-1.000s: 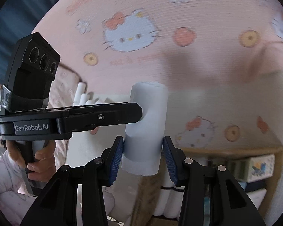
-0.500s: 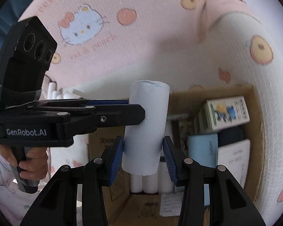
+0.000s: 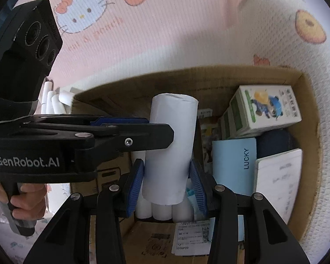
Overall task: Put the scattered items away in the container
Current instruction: 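Carry the held tube to the cardboard box, then lower the tube among the tubes in the box and open the right tool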
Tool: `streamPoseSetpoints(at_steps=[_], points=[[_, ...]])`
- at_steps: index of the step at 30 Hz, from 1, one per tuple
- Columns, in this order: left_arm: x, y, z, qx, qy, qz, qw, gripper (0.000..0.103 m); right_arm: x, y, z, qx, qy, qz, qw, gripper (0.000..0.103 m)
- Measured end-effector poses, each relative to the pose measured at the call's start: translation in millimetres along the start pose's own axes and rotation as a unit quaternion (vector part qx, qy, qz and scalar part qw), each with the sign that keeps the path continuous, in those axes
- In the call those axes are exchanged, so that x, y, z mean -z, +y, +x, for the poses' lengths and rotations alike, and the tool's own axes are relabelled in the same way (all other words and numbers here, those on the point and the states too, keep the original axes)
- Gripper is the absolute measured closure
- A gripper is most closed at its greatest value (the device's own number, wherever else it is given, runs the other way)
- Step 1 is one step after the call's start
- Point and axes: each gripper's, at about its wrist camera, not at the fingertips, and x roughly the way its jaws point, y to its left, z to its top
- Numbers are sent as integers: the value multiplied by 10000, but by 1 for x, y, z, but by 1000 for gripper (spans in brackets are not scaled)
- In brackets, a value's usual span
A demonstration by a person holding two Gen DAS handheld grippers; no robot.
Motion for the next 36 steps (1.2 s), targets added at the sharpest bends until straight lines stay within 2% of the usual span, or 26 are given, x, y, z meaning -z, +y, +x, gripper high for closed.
streamPoseSetpoints(at_steps=[7, 15, 20, 24, 26, 36], points=[[7, -7, 19, -274, 175, 164, 9993, 65, 0, -5, 13, 260, 101, -147, 9995, 62], [6, -7, 36, -484, 261, -60, 9985, 65, -4, -21, 25, 144, 157, -2, 9998, 62], [3, -4, 48, -534, 342, -206, 9978, 65, -11, -28, 30, 279, 53, 16, 9996, 62], [0, -2, 52, -468, 278, -323, 9980, 64, -18, -33, 34, 154, -10, 28, 9999, 62], [-1, -1, 55, -447, 275, -336, 9981, 64, -21, -34, 35, 224, -31, 7, 9997, 62], [-2, -4, 61, -531, 365, -282, 9975, 64, -24, -34, 26, 474, 126, -258, 9985, 62]])
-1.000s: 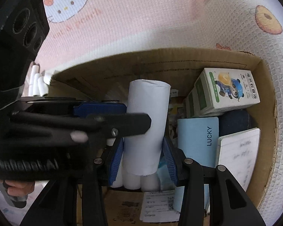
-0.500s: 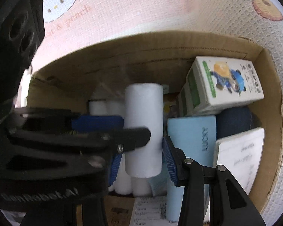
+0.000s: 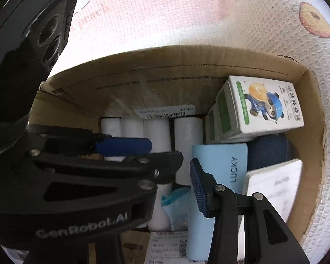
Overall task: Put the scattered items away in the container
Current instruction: 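Lower the tube among the tubes in the box and open the right tool, then withdraw the right tool from the box toward the scattered tubes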
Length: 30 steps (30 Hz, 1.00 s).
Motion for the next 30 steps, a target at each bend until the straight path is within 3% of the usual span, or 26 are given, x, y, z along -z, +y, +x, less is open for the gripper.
streamPoseSetpoints(at_steps=[3, 5, 7, 8, 10, 11, 16, 23, 25, 30], points=[[4, -5, -2, -44, -112, 98, 9999, 75, 1, 0, -5, 171, -4, -75, 9998, 62], [9, -12, -9, -529, -405, 293, 9973, 92, 2, 0, -9, 291, -41, -91, 9995, 62], [13, -18, -15, -749, -655, 496, 9938, 96, 1, -1, -13, 356, -73, -14, 9993, 62], [13, -20, -18, -786, -716, 523, 9930, 98, 0, -2, -15, 371, -106, 29, 9993, 69], [14, -21, -23, -768, -737, 503, 9930, 99, -1, -3, -18, 404, -166, 57, 9990, 87], [14, -21, -25, -741, -746, 501, 9932, 99, -3, -3, -20, 434, -163, 52, 9989, 89], [12, -27, -34, -905, -572, 764, 9913, 100, -8, 3, -26, 554, -232, -238, 9979, 91], [6, -42, -73, -1282, -526, 1411, 9802, 100, -18, 8, -40, 579, -313, -502, 9966, 91], [4, -48, -82, -1510, -430, 1599, 9746, 99, 10, 25, -51, 651, -382, -619, 9952, 90], [3, -48, -105, -1868, -492, 2126, 9579, 99, 17, 35, -57, 664, -491, -871, 9928, 90]])
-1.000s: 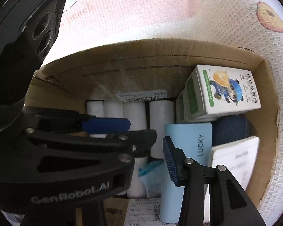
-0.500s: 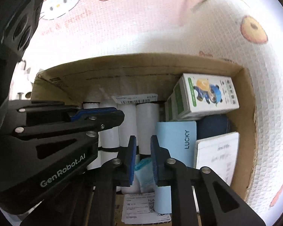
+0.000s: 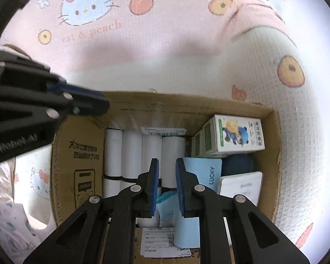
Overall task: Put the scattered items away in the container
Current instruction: 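Withdraw the right tool from the box toward the scattered tubes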
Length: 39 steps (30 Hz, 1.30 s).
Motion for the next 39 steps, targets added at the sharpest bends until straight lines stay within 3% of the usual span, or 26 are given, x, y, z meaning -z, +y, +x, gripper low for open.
streamPoseSetpoints(at_steps=[3, 7, 12, 15, 17, 24, 29, 35, 39], points=[[2, 9, -7, 42, -180, 120, 9998, 99, 1, 12, -7, 114, 1, -2, 9999, 90], [14, 29, -24, 175, -1004, -10, 9948, 99, 0, 16, 1, 205, 39, -33, 9998, 90], [26, 51, -37, -23, -1107, -28, 9938, 99, -13, 20, -15, 639, -142, -185, 9977, 90], [35, 65, -51, -350, -1468, -93, 9885, 99, -21, 35, -19, 771, -269, -446, 9957, 90], [42, 79, -59, -382, -1649, -161, 9854, 99, -26, 47, -21, 805, -322, -690, 9938, 90], [67, 127, -62, -357, -1628, -673, 9837, 99, -36, 104, -25, 794, -390, -1742, 9807, 90], [86, 184, -50, -232, -1457, -1525, 9772, 99, -50, 145, -17, 831, -437, -2384, 9666, 90], [108, 218, -40, -1070, -1322, -1631, 9718, 99, -87, 185, -2, 372, -373, -2638, 9631, 90], [122, 242, -42, -1037, -1329, -1939, 9664, 99, -114, 213, 9, -132, -345, -2694, 9623, 90]])
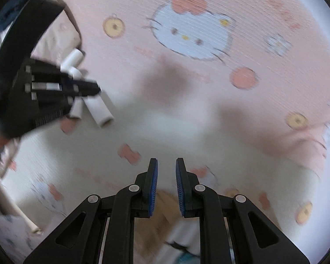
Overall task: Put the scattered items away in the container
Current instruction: 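Withdraw the right tool from the box toward the scattered tubes, then lower the open left tool around a white tube lying on the sheet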
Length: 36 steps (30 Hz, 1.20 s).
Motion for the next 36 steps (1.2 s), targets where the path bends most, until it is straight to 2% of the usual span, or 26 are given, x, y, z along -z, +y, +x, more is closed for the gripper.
streamPoseSetpoints(at_steps=[7, 12, 16, 19, 21, 24, 25, 26, 27, 29, 32, 34, 36], points=[[5, 56, -3, 157, 18, -936, 9955, 99, -44, 28, 28, -349, -71, -405, 9985, 90], [6, 88, -10, 46, -55, -1396, 9902, 99, -57, 48, 43, -612, -62, -918, 9939, 90], [5, 106, -17, -256, -104, -1483, 9886, 99, -62, 61, 64, -1064, 332, -1244, 9860, 90], [8, 121, -23, -207, -156, -1712, 9849, 99, -63, 74, 83, -1283, 692, -1501, 9779, 89], [9, 129, -24, -152, -143, -1870, 9821, 99, -66, 84, 97, -1303, 862, -1620, 9744, 84], [17, 139, -15, 3, -2, -2058, 9786, 96, -68, 97, 114, -1376, 1051, -1779, 9687, 63], [22, 140, -10, 46, 111, -2083, 9780, 94, -69, 102, 120, -1373, 1071, -1869, 9668, 55], [26, 141, -6, 73, 203, -2097, 9775, 90, -70, 107, 124, -1351, 1077, -1973, 9650, 51], [29, 141, -2, 89, 306, -2098, 9772, 86, -70, 111, 128, -1322, 1083, -2082, 9630, 51], [35, 142, 9, 76, 537, -2134, 9755, 72, -71, 121, 137, -1280, 1144, -2286, 9583, 51], [37, 143, 22, 258, 740, -2277, 9706, 69, -75, 129, 150, -1300, 1253, -2396, 9539, 50], [37, 145, 32, 459, 816, -2446, 9651, 68, -77, 131, 156, -1371, 1338, -2382, 9521, 50], [37, 146, 42, 502, 888, -2705, 9573, 67, -78, 132, 164, -1463, 1452, -2324, 9505, 50]])
